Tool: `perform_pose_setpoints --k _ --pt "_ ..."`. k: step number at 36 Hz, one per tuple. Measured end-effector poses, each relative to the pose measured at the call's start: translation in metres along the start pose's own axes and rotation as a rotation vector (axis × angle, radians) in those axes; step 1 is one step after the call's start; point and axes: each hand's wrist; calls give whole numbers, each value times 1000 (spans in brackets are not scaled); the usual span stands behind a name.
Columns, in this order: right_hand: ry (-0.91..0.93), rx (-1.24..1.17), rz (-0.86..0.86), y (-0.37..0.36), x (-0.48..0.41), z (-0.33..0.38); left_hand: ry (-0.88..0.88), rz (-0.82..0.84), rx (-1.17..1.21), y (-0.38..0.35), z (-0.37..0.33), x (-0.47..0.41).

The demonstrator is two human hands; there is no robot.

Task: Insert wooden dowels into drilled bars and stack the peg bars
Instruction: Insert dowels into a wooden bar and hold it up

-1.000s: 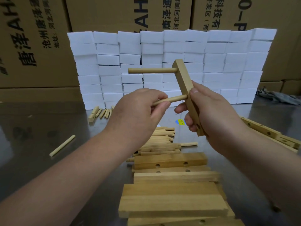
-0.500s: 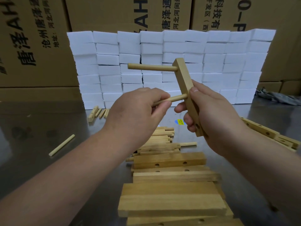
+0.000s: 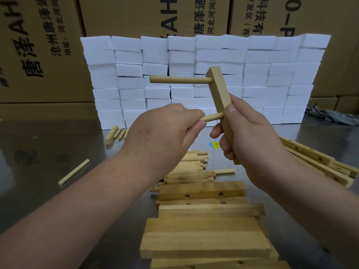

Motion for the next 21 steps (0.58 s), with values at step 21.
perform_pose_setpoints --k 21 --pt "-133 -32 -149 2 -10 -6 1046 165 684 -19 21 -7"
Point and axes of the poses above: each hand's wrist, its own x-axis away from the middle knuckle, its own y-axis out of the back of the hand, z = x × y, and after that the axes turned 15 degrees about -z, right-handed
